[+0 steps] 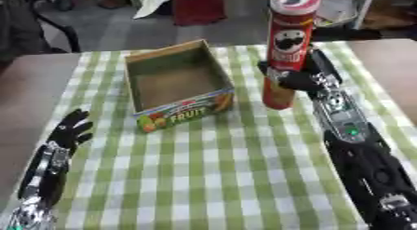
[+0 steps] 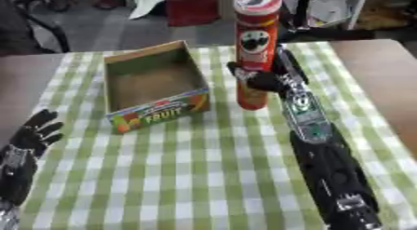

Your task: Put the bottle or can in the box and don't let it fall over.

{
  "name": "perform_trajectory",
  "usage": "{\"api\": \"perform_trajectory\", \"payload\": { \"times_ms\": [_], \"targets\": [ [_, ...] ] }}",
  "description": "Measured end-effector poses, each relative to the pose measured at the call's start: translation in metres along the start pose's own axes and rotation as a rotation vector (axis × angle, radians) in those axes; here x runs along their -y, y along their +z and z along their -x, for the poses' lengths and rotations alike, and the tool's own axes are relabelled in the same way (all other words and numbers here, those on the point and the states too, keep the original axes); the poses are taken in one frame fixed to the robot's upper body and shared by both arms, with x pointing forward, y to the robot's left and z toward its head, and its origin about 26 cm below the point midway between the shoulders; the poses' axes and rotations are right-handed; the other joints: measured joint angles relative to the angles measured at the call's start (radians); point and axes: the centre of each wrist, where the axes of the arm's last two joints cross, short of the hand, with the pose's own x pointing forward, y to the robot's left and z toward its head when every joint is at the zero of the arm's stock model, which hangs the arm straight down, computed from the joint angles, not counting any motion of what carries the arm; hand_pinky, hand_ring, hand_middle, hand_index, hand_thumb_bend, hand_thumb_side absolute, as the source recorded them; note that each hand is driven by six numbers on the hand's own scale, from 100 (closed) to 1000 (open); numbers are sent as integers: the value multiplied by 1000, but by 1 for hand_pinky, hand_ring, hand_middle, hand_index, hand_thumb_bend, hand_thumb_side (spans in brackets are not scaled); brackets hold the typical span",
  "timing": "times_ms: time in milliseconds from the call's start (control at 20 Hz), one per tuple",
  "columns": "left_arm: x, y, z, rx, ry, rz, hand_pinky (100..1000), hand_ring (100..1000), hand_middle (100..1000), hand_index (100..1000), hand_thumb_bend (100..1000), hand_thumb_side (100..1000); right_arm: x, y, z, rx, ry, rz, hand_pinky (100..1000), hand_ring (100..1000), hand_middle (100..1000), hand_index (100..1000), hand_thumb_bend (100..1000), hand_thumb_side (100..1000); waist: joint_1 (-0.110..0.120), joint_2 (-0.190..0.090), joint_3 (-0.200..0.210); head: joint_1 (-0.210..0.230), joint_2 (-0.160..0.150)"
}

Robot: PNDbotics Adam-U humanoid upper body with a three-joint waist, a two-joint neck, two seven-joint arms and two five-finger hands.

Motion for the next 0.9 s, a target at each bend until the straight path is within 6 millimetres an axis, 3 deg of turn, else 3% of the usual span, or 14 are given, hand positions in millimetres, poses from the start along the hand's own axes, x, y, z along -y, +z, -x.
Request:
{"api": "perform_trajectory", "payload": {
  "times_ms": [400,600,650,700,750,800,900],
  "targets": [
    [9,-14,-9,48,21,45,894,895,898,970,600,898,-2,-46,-16,15,25,-77,966,425,340,254,100,100,19,33,93,-74,-31],
    [12,-18,-12,64,25,64,894,895,898,970,600,898,-12,-58,-17,28,66,-58,1000,508,434,375,100,100,19,51,130,-120,-57],
    [12,-20,-13,68,25,68,894,895,898,970,600,898,-15,-59,-16,32,81,-46,1000,607,525,478,148,100,19,53,135,-130,-63],
    [13,-21,-14,73,27,71,894,895,898,970,600,898,-16,-60,-15,34,98,-29,1000,734,629,589,309,100,19,56,140,-139,-67],
    [14,-22,-15,77,29,75,894,895,898,970,600,898,-19,-60,-13,36,119,-13,1000,896,815,792,510,256,19,59,145,-146,-73],
    [15,-23,-15,79,31,78,894,895,898,970,600,898,-21,-60,-11,38,147,-4,1000,1000,945,952,668,395,19,60,148,-152,-76],
    [15,-24,-17,84,33,80,894,895,898,970,601,898,-25,-60,-8,40,235,-20,1000,1000,1000,1000,786,517,18,61,151,-161,-82]
  ]
}}
